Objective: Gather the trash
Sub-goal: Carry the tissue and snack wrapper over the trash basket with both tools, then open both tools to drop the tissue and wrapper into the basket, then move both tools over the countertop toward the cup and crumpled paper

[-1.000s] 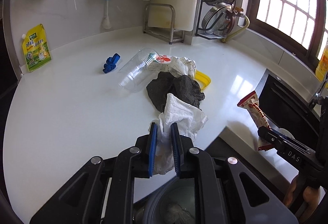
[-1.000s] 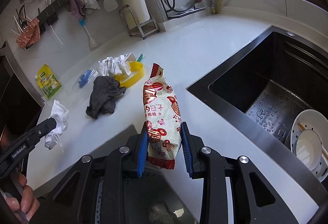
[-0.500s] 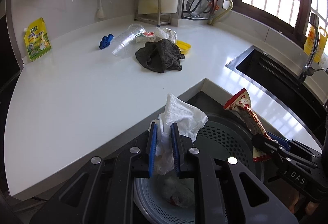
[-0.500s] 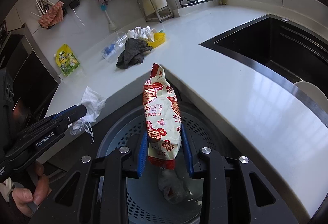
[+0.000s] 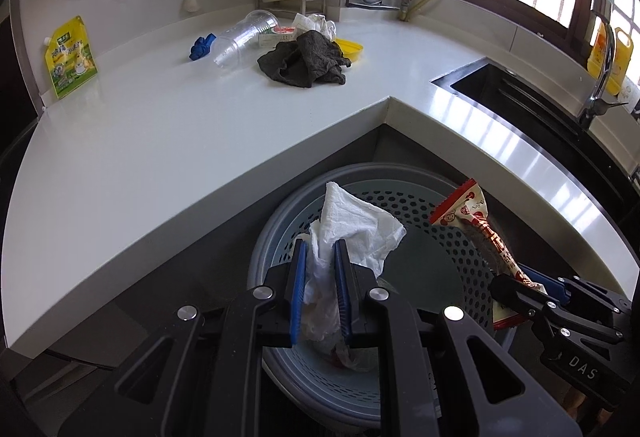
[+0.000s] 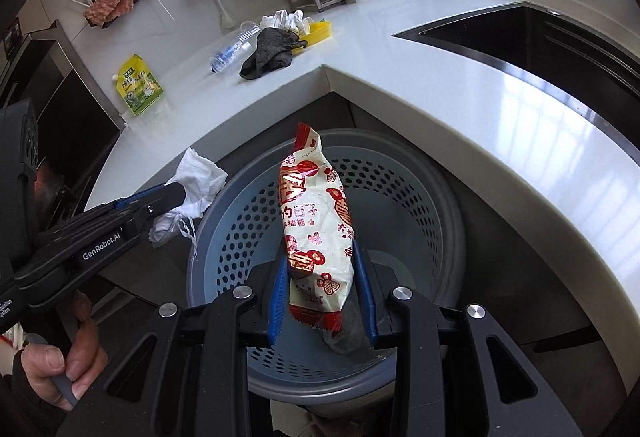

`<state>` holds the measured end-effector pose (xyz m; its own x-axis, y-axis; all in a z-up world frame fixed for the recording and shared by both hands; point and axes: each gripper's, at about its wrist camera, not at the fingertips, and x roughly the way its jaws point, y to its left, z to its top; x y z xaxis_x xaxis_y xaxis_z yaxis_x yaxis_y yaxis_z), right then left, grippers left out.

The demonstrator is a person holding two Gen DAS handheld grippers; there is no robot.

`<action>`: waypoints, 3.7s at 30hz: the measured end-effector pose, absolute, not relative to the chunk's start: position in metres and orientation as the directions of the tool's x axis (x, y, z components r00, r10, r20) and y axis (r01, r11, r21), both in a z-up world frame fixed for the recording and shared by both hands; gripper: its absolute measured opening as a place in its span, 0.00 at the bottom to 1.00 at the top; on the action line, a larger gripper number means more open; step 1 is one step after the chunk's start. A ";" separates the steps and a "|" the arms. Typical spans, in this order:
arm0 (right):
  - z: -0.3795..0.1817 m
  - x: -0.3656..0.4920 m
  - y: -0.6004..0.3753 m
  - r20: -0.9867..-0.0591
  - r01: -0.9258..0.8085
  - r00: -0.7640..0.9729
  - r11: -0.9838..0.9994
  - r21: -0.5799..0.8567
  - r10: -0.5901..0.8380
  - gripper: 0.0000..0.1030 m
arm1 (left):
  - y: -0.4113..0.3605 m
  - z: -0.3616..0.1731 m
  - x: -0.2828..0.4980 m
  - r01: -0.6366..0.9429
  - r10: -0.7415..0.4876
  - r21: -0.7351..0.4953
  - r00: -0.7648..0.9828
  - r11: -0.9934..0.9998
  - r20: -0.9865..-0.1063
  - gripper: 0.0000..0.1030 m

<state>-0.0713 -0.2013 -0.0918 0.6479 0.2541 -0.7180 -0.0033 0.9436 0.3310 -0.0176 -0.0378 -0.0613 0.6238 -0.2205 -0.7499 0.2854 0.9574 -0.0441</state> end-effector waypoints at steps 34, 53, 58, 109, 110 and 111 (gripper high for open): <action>-0.108 -0.077 -0.202 -0.760 0.016 0.598 0.944 0.331 0.256 0.30 | -0.039 -0.089 -0.019 0.294 -0.204 -0.042 0.547 0.955 -0.812 0.18; -0.105 -0.081 -0.211 -0.741 0.038 0.624 0.938 0.345 0.247 0.52 | -0.023 -0.083 -0.023 0.252 -0.190 -0.050 0.568 0.966 -0.801 0.53; -0.100 -0.080 -0.212 -0.736 0.031 0.627 0.936 0.350 0.255 0.55 | -0.019 -0.080 -0.024 0.243 -0.181 -0.045 0.572 0.969 -0.800 0.62; -0.020 0.025 -0.190 -0.636 -0.048 0.742 0.962 0.267 0.214 0.69 | 0.035 0.008 0.076 0.180 -0.150 -0.021 0.747 0.984 -0.647 0.86; -0.018 0.031 -0.190 -0.634 -0.049 0.744 0.962 0.267 0.214 0.69 | 0.035 0.009 0.081 0.177 -0.147 -0.018 0.752 0.984 -0.643 0.87; -0.017 0.038 -0.189 -0.631 -0.051 0.746 0.962 0.268 0.215 0.69 | 0.035 0.011 0.086 0.173 -0.142 -0.014 0.756 0.985 -0.639 0.87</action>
